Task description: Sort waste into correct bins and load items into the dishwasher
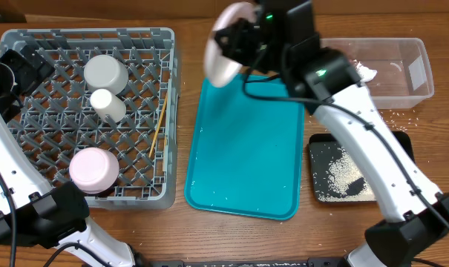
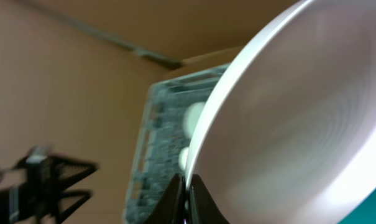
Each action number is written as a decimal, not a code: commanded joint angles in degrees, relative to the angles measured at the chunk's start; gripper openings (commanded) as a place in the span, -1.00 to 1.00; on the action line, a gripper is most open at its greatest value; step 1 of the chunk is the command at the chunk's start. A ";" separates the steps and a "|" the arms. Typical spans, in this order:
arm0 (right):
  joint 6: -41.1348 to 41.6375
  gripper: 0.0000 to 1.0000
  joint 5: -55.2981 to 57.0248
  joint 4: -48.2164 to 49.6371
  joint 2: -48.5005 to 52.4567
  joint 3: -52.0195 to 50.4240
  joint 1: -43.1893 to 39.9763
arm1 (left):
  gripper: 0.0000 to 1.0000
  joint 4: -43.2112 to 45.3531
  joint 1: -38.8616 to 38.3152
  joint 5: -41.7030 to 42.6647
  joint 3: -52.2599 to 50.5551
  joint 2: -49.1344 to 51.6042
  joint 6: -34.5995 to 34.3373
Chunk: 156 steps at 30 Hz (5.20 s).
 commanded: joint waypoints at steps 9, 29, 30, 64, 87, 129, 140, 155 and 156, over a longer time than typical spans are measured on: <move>-0.22 -0.92 -18.58 23.10 15.34 1.03 8.55 | 1.00 -0.04 -0.02 0.22 0.15 0.20 -0.57; -2.45 0.54 -19.93 18.03 17.09 1.68 5.95 | 1.00 -0.04 -0.02 0.22 0.15 0.20 -0.57; -3.13 0.57 -18.73 15.82 15.98 2.01 5.01 | 1.00 -0.04 -0.02 0.22 0.15 0.20 -0.57; -7.67 1.00 23.63 -55.74 -2.78 4.42 -38.21 | 1.00 -0.04 -0.02 0.22 0.15 0.20 -0.57; -7.08 1.00 17.09 -49.79 -2.58 4.42 -38.23 | 1.00 -0.04 -0.02 0.22 0.15 0.20 -0.57; -7.06 1.00 26.71 -49.29 -2.58 4.42 -38.23 | 1.00 2.40 -0.02 -1.05 0.15 0.20 -3.19; -7.08 1.00 26.71 -49.29 -2.58 4.42 -38.23 | 0.88 -0.22 -0.28 46.77 0.11 -0.68 20.35; -7.06 1.00 26.71 -49.29 -2.58 4.42 -38.23 | -0.68 -0.04 -39.23 13.92 0.11 -5.38 14.32; -7.08 1.00 26.71 -49.29 -2.58 4.42 -38.23 | -0.76 0.09 -42.34 11.61 0.11 -4.13 12.92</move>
